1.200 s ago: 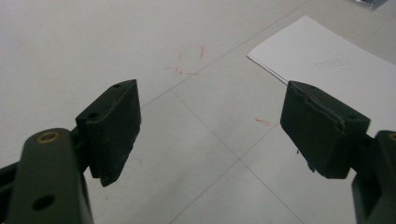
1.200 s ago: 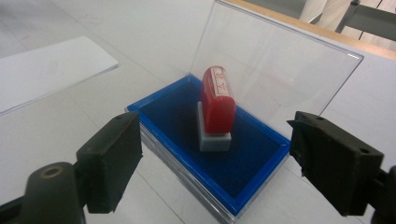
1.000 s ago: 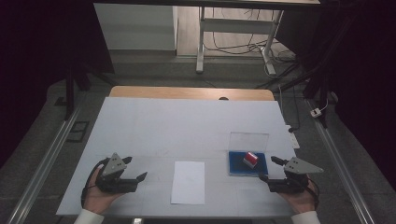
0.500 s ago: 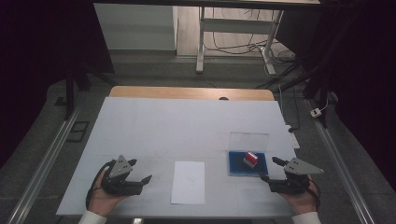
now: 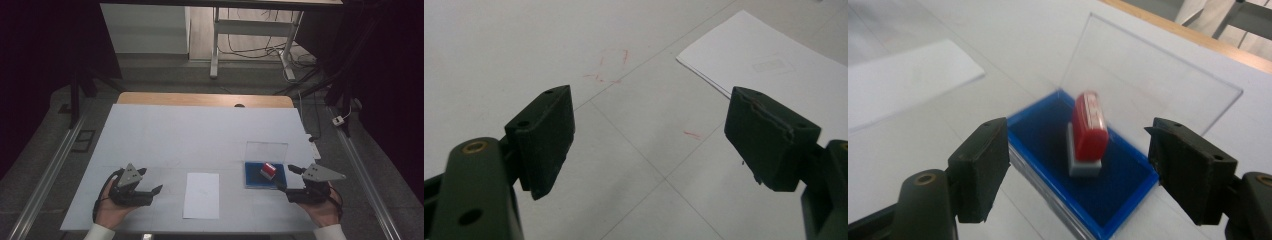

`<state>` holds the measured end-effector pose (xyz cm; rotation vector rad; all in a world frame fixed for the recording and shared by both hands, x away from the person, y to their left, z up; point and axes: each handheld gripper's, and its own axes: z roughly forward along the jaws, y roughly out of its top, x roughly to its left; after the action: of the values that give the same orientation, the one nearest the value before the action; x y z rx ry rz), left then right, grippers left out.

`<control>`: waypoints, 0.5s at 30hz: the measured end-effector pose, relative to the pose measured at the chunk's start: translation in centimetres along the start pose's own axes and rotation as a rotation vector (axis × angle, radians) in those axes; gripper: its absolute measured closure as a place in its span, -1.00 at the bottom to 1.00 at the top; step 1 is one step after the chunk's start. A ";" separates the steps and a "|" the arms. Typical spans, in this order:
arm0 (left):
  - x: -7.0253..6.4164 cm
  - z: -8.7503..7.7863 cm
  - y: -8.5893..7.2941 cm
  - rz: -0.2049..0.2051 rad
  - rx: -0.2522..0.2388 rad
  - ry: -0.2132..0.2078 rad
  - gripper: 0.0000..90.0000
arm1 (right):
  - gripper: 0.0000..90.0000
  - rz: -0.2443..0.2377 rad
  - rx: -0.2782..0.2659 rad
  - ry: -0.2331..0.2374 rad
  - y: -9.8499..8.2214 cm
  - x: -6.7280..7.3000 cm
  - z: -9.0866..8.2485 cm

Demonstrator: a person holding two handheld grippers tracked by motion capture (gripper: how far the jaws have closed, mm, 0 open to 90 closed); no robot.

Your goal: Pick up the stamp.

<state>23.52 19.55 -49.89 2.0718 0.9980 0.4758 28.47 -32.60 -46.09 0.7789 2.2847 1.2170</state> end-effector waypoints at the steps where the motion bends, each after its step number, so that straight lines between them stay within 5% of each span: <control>1: 0.0 0.0 0.0 0.000 0.000 0.000 -0.54 | -0.46 0.006 0.000 0.004 0.3 -0.1 0.0; 15: -0.2 0.0 0.1 0.017 0.015 0.002 -0.55 | -0.46 -0.013 0.054 0.013 4.0 -0.8 1.3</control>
<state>23.45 19.33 -49.79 2.0955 0.9885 0.4808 30.91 -30.50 -43.22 0.7764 2.3385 1.1618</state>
